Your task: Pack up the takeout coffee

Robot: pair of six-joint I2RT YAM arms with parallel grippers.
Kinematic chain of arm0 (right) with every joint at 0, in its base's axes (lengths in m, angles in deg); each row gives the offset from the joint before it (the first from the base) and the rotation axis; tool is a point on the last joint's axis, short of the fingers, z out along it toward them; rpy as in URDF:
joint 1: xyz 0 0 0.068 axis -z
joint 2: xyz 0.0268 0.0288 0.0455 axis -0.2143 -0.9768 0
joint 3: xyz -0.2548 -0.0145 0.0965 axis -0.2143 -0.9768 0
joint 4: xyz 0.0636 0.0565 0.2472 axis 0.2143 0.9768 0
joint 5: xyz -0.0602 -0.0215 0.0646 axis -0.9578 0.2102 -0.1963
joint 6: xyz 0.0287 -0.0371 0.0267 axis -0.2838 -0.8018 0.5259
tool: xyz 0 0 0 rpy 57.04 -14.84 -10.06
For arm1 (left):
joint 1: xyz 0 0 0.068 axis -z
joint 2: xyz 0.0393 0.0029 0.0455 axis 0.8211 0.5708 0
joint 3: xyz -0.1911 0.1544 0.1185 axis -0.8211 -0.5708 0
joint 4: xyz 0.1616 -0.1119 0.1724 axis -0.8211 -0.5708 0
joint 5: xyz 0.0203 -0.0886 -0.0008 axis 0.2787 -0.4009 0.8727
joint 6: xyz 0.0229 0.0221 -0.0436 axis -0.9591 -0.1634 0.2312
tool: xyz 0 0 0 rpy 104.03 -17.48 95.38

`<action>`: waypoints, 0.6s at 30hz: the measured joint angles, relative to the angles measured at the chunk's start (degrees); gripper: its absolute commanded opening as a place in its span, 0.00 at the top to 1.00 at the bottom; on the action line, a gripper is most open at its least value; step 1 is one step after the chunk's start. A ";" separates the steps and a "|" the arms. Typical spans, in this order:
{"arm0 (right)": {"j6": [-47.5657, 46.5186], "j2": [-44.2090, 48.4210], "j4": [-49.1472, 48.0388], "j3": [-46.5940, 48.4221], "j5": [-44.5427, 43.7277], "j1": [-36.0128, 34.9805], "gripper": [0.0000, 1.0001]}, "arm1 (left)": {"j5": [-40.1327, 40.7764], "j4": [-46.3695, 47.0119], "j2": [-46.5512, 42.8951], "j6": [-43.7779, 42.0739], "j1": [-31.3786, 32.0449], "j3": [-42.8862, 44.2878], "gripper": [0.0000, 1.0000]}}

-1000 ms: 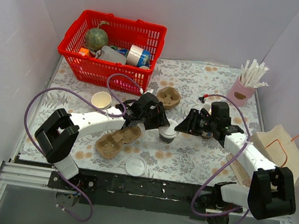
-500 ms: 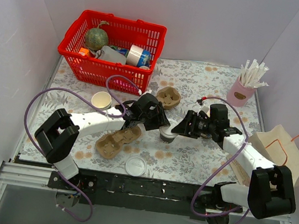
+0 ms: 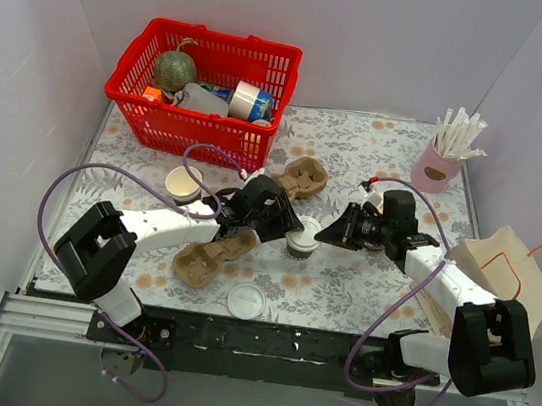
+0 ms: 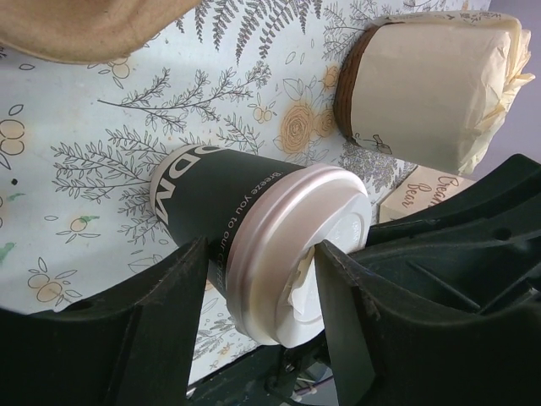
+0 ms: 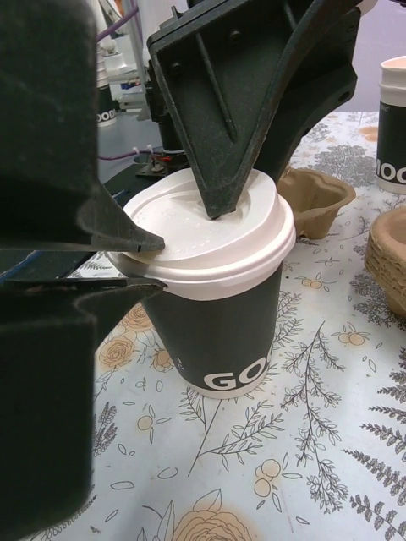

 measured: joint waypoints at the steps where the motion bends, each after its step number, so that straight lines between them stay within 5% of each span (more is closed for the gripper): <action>1: 0.17 0.00 0.02 0.00 -0.11 0.07 0.95 | 0.00 0.02 -0.15 0.17 0.00 -0.20 0.49; 8: -1.95 -0.42 0.20 0.11 0.68 0.61 0.82 | -0.04 1.05 -2.27 1.42 0.02 -2.78 0.47; 18: -12.31 -6.71 4.90 6.51 4.94 1.38 0.51 | -1.05 0.92 -4.07 1.29 0.39 -4.87 0.28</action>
